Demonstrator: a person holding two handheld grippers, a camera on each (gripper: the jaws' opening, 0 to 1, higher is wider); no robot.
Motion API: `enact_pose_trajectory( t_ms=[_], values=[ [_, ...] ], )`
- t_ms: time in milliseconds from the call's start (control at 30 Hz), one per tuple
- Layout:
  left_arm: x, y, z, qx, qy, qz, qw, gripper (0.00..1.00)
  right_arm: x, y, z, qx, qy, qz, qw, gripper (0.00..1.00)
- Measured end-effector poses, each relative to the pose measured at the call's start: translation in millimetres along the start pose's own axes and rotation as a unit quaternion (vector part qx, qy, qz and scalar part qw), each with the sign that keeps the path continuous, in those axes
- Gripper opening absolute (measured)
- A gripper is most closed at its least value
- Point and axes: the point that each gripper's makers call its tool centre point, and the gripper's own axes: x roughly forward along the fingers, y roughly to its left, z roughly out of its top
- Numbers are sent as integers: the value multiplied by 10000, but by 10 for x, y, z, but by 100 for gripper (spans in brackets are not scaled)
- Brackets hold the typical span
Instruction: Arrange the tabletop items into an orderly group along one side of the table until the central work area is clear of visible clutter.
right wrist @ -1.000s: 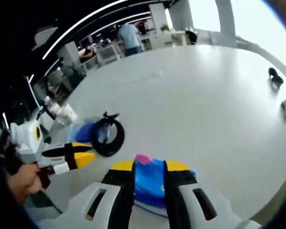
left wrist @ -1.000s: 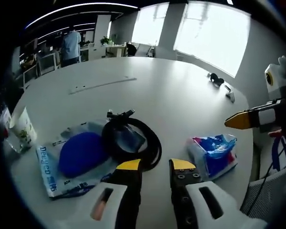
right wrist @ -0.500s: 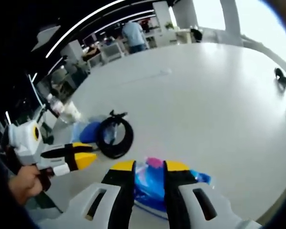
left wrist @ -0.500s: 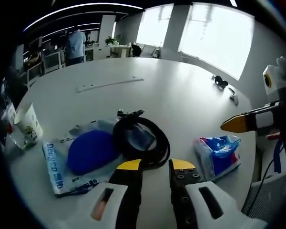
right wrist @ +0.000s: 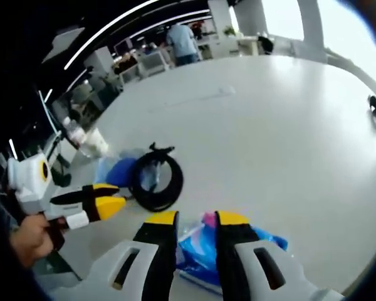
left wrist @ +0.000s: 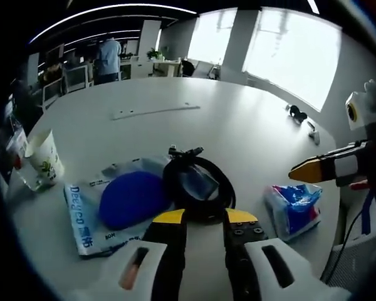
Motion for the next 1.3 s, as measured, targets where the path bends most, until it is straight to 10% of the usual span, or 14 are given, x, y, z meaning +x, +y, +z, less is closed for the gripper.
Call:
enact_pose_trajectory(
  t_ms=[1300],
  values=[
    [316,277,236,-141,20,242,9996,30,677,288,273,-534,386,159,9977,22]
  ],
)
